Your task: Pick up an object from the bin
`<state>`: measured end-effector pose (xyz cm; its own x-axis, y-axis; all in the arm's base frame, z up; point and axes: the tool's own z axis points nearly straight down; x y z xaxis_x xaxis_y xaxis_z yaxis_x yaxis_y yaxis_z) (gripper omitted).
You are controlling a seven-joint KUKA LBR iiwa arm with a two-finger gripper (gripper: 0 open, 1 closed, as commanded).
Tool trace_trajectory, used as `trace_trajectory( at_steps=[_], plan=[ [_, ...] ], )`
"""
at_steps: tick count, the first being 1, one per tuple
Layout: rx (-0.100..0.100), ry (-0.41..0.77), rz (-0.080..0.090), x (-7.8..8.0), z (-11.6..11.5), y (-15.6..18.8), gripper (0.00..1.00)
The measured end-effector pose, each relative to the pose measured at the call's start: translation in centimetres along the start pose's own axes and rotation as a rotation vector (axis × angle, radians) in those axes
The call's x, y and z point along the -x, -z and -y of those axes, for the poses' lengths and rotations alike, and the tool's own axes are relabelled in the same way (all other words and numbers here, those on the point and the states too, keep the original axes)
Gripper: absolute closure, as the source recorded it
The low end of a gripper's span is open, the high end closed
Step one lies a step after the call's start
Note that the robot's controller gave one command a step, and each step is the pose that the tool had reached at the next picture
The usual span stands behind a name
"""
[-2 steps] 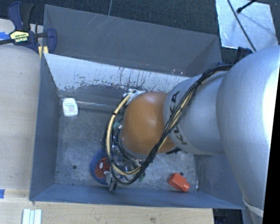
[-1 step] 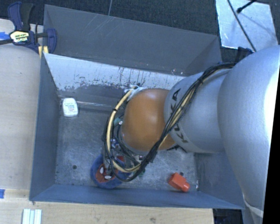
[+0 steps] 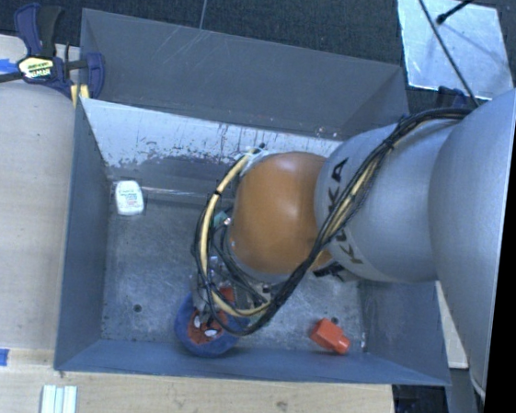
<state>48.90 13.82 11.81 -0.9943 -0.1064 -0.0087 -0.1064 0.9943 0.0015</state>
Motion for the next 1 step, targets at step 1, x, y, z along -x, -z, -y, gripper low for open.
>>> trace_trajectory(
  at_steps=[1],
  plan=[
    [-0.001, -0.002, -0.006, -0.14, 0.05, -0.27, 0.00]
  ],
)
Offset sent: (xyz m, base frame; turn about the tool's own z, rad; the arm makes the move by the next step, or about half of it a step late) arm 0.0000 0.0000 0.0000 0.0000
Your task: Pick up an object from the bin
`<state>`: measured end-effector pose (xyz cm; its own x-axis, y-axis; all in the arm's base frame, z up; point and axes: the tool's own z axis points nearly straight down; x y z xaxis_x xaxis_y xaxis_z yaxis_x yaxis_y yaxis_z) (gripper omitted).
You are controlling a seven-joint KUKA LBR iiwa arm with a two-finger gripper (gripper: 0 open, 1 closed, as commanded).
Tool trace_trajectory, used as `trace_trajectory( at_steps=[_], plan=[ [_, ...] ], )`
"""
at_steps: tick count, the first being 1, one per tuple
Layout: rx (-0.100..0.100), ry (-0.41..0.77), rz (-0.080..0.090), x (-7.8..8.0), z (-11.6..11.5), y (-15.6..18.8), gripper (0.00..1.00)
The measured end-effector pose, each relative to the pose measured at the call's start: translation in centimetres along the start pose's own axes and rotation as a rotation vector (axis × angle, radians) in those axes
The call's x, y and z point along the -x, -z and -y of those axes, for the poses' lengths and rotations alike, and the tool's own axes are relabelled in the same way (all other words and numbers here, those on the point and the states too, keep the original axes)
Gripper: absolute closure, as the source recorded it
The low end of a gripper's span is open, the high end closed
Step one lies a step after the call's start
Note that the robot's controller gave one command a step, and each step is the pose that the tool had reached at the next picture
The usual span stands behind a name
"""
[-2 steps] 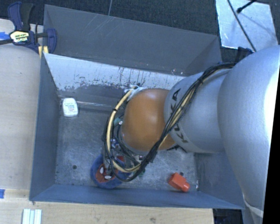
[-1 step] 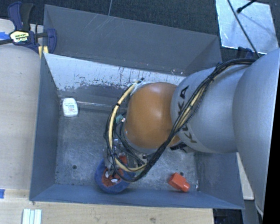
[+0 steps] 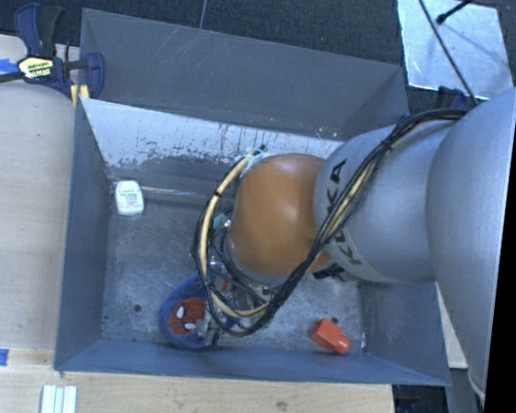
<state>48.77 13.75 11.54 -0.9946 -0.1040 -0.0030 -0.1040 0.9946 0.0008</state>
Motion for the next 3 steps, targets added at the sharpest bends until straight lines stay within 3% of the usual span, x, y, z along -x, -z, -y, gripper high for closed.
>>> trace_trajectory(
  at_steps=[1, 2, 3],
  plan=[
    [-0.001, 0.087, -0.008, 1.6, 0.6, -4.7, 0.00],
    [0.001, 0.083, 0.009, 2.0, 0.6, -4.2, 1.00],
    [-0.001, 0.070, 0.009, 5.1, 2.9, 11.1, 1.00]
  ],
)
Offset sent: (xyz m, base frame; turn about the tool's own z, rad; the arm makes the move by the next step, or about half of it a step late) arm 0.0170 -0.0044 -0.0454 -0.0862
